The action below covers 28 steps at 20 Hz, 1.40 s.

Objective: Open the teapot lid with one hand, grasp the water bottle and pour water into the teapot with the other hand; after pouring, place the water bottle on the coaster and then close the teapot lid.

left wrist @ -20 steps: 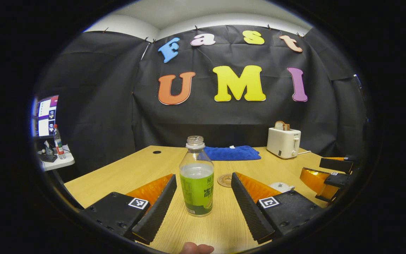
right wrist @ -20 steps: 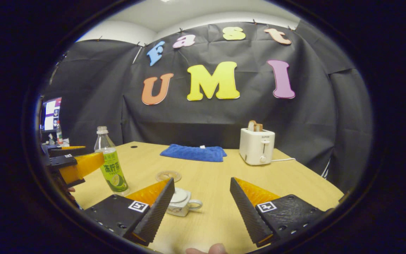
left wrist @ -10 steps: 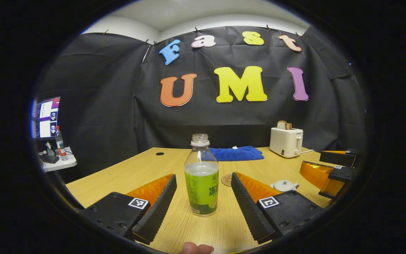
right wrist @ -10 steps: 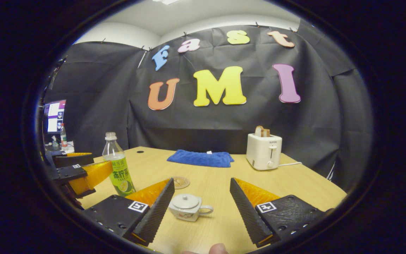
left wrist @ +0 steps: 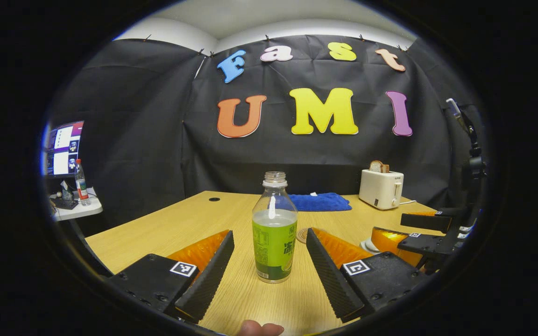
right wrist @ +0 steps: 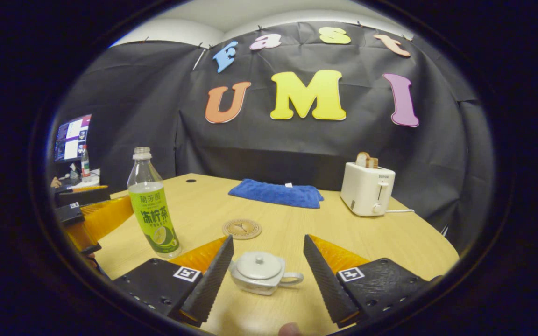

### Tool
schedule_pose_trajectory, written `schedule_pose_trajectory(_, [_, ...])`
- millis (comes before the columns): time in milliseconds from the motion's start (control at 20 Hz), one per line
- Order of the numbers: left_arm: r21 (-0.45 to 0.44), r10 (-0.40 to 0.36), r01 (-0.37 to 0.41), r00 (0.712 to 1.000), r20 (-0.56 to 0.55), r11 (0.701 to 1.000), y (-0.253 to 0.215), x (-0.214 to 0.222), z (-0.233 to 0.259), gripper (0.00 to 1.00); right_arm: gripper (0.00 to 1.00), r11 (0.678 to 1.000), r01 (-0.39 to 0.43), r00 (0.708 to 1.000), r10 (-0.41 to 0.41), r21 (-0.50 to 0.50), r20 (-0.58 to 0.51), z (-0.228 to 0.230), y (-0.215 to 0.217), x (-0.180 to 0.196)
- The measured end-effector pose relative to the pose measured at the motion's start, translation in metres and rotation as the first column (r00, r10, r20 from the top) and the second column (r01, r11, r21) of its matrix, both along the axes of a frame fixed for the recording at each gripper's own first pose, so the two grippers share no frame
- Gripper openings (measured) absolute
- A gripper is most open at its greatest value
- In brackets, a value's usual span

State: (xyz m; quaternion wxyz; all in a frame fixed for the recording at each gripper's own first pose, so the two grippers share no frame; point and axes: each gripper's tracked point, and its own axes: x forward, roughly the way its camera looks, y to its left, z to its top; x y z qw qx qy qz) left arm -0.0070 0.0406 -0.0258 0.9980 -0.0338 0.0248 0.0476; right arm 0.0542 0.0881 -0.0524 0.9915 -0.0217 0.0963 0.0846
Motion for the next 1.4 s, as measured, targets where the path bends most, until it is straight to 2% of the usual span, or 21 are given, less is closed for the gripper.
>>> schedule_pose_trajectory(200, [-0.014,0.006,-0.007,1.0,-0.017,1.0,0.006,-0.001,-0.006,0.98,0.64,1.0,0.012,0.999,-0.012,0.003,-0.032,-0.009,0.008,0.006])
schedule_pose_trajectory(250, [-0.015,0.006,-0.007,1.0,-0.018,1.0,0.008,0.0,-0.007,0.98,0.55,1.0,0.018,0.999,-0.018,0.011,-0.045,-0.012,0.01,0.007])
schedule_pose_trajectory(300, [-0.015,0.003,-0.004,1.0,-0.016,1.0,0.008,0.0,-0.007,0.98,0.4,1.0,0.011,0.998,-0.009,0.027,-0.063,-0.017,0.014,0.008])
schedule_pose_trajectory(350, [-0.014,0.001,-0.001,1.0,-0.013,1.0,0.01,0.001,-0.007,0.98,0.36,0.999,0.015,0.997,-0.012,0.04,-0.077,-0.019,0.015,0.007])
schedule_pose_trajectory(400, [-0.012,0.001,-0.002,1.0,-0.015,1.0,0.011,0.002,-0.008,0.98,0.27,0.999,0.018,0.997,-0.015,0.041,-0.073,-0.017,0.016,0.009])
schedule_pose_trajectory(550, [-0.013,-0.006,0.006,1.0,-0.019,1.0,0.011,0.005,-0.01,0.98,0.26,0.999,0.038,0.997,-0.036,0.03,-0.062,-0.018,0.013,0.011])
schedule_pose_trajectory(600, [-0.011,-0.009,0.009,1.0,-0.02,1.0,0.011,0.005,-0.012,0.98,0.01,0.999,0.035,0.997,-0.034,0.019,-0.076,-0.02,0.013,0.008])
schedule_pose_trajectory(950, [-0.034,-0.041,0.04,0.998,-0.052,0.999,0.005,0.015,-0.023,0.98,0.01,1.0,-0.002,0.999,0.003,0.031,-0.037,-0.007,0.015,0.008])
schedule_pose_trajectory(1400, [-0.055,-0.091,0.085,0.989,-0.118,0.995,-0.006,0.032,-0.048,0.98,0.01,0.999,-0.002,1.0,0.001,0.049,0.015,0.023,-0.003,0.002])
